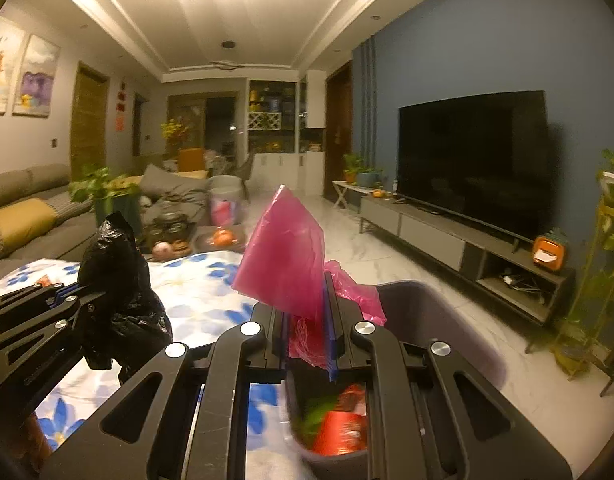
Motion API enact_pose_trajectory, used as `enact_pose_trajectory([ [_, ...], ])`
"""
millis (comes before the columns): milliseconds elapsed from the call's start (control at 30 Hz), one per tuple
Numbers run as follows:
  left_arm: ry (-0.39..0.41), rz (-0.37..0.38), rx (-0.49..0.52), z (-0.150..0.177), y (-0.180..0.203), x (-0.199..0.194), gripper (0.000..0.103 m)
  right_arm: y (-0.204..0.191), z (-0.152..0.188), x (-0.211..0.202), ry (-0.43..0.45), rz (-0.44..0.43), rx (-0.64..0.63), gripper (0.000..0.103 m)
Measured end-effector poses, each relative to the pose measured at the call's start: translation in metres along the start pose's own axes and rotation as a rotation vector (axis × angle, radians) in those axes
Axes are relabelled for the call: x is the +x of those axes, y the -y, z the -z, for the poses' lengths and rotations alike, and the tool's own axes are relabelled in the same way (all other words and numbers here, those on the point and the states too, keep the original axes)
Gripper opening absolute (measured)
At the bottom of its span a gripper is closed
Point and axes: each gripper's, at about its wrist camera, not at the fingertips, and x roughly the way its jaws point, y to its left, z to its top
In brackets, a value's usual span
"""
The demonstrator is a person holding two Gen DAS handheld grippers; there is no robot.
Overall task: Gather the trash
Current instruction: 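Carry the black bag and pink bag over the grey bin with both tools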
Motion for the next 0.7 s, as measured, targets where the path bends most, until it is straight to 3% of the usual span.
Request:
enact_pose_trajectory([
  [367, 0.008, 0.115, 0.042, -0.008, 0.056, 0.048, 0.006, 0.048, 0.006, 0.018, -0.005, 0.077, 0.06, 0.015],
  [700, -0.021, 0.178, 0.041, 0.0, 0.068, 0.086, 0.006, 0.06, 0.012, 0.032, -0.003, 0.087, 0.076, 0.015],
])
